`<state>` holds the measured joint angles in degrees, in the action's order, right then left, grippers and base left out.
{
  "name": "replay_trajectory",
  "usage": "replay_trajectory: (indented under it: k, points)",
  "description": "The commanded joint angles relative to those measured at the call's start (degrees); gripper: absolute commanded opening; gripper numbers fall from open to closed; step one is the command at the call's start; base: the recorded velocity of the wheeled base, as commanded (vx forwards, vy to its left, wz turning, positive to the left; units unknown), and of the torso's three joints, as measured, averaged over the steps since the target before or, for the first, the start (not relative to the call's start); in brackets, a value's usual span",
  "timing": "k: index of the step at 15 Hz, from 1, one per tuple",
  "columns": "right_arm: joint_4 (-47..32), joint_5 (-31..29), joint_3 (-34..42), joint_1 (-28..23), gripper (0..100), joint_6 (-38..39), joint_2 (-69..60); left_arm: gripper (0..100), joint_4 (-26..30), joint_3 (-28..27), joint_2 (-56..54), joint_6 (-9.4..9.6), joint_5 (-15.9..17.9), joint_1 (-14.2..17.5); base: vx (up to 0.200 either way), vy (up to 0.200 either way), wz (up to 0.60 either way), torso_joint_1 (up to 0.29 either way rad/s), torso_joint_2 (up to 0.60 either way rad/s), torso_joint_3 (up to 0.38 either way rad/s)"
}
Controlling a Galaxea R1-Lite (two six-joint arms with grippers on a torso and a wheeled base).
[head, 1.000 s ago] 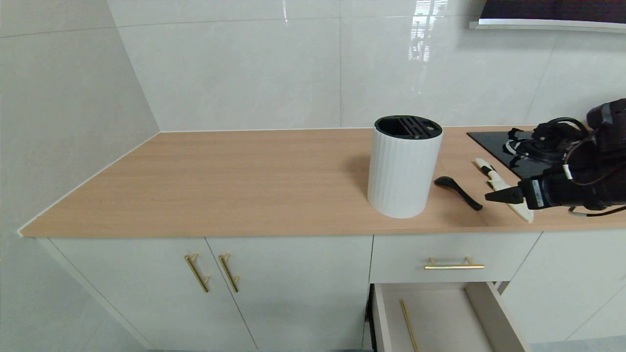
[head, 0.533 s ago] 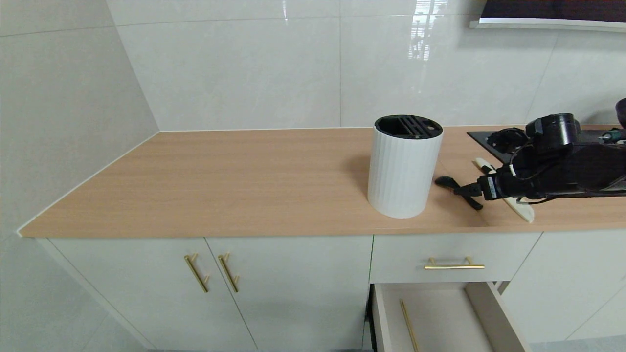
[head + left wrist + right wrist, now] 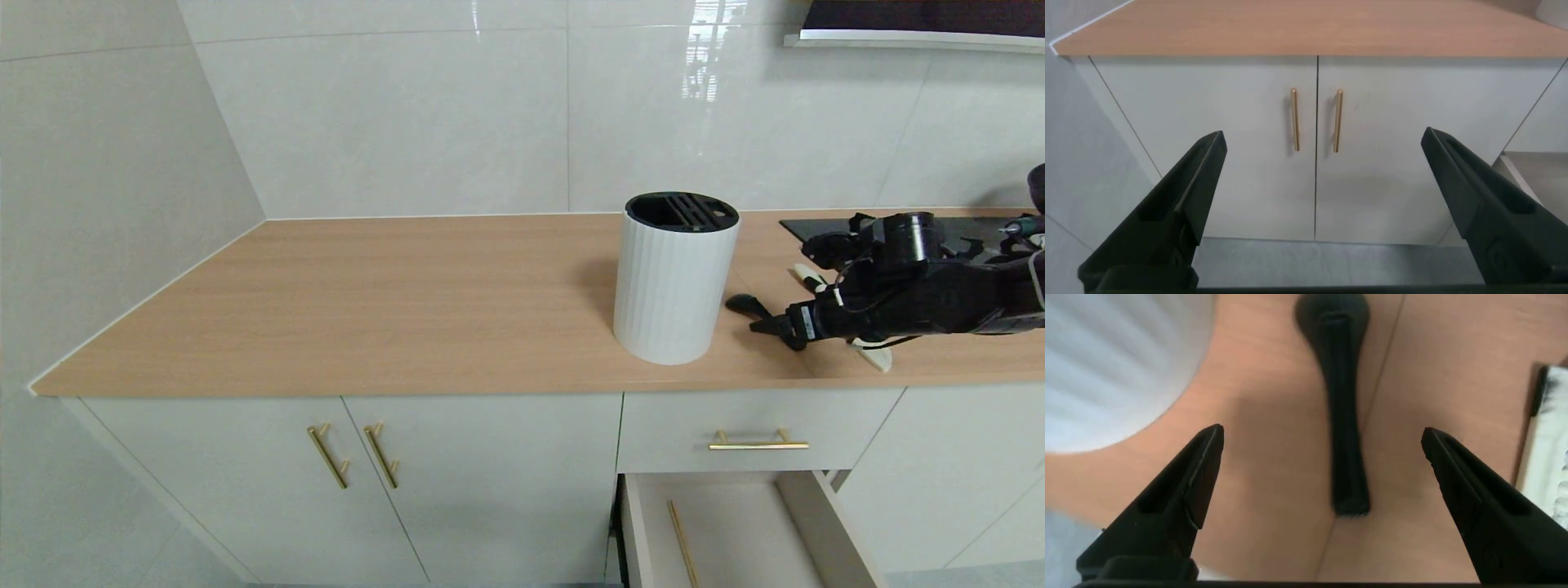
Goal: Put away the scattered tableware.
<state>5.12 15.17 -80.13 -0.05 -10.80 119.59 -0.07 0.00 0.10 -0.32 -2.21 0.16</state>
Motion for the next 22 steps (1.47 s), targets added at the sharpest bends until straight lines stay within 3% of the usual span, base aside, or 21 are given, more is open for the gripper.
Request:
replay_trajectory:
  k: [1, 17, 18, 22]
  points:
    - [0.77, 0.04, -0.03, 0.05, 100, -0.01, 1.88, 100, -0.01, 0.00, 0.08, -0.03, 0.01, 0.02, 0.000, 0.000, 0.00, 0.000, 0.00, 0.000]
    - [6.92, -1.19, 0.68, 0.05, 100, -4.49, 4.25, 100, -0.01, 0.00, 0.08, -0.03, 0.01, 0.02, 0.000, 0.000, 0.00, 0.000, 0.00, 0.000]
    - [7.01, -1.19, 0.68, 0.05, 0, -4.49, 4.16, 100, -0.01, 0.00, 0.08, -0.03, 0.01, 0.02, 0.000, 0.000, 0.00, 0.000, 0.00, 0.000]
    - [7.01, -1.19, 1.20, 0.05, 0, -4.49, 3.98, 100, -0.01, 0.00, 0.08, -0.03, 0.01, 0.02, 0.000, 0.000, 0.00, 0.000, 0.00, 0.000]
